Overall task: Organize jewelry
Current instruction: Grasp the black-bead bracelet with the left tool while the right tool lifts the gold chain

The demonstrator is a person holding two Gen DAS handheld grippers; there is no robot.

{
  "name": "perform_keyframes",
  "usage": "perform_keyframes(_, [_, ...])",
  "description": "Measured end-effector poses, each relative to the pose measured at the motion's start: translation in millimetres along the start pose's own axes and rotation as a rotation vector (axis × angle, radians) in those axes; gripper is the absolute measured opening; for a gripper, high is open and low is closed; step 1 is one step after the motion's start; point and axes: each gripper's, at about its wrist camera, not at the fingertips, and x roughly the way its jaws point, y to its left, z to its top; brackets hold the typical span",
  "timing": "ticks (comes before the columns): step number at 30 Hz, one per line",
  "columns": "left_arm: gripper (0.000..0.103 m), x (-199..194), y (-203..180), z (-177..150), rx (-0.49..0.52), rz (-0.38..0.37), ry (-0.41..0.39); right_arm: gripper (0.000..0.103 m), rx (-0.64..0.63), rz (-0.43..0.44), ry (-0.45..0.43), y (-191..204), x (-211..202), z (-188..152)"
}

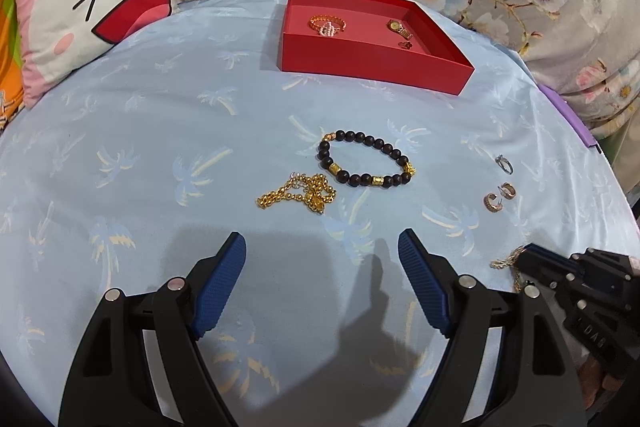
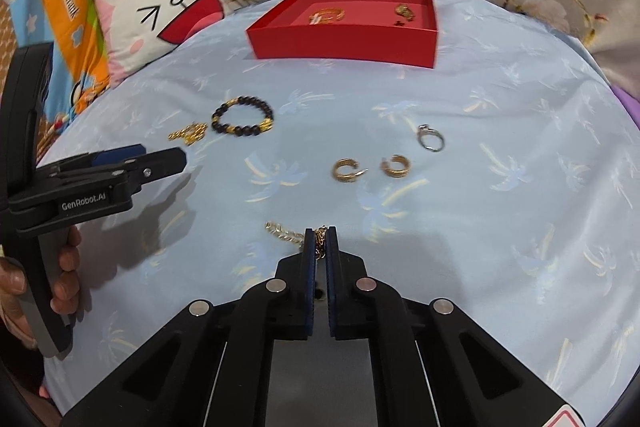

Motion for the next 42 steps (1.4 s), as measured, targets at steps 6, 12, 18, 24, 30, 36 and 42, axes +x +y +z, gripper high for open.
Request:
perform_keyframes(6, [0.076, 10, -11, 26, 0.047, 0.0, 0.021, 0.004, 0.069, 0.015, -0.017, -17, -7, 0])
perform_keyframes(12, [0.072, 30, -15, 55, 0.046, 0.011, 0.017, 0.004, 0.087, 0.034, -0.013, -19, -8, -1])
perform_keyframes(18, [0.047, 52, -9, 55, 0.021, 0.01, 0.069, 0.004, 0.095, 0.047, -0.001, -19, -5, -2])
perform_keyframes(24, [0.02, 52, -13, 53, 0.053, 0.037, 0.048, 0.004, 0.097, 0.05, 0.01, -19, -4, -2])
perform_keyframes(30, [0.007, 51, -17, 52, 0.073, 0.017, 0.047, 0.004, 0.102, 0.046, 0.013, -20, -3, -1])
perform_keyframes(36, [0.007, 36, -24, 53, 0.079, -0.03, 0.036, 0.004, 0.116, 0.06, -0.013, -23, -9, 1])
perform_keyframes(42, [0.007, -4, -39, 65, 0.109, -0.095, -0.032, 0.004, 0.099, 0.062, -0.065, -20, -28, 12])
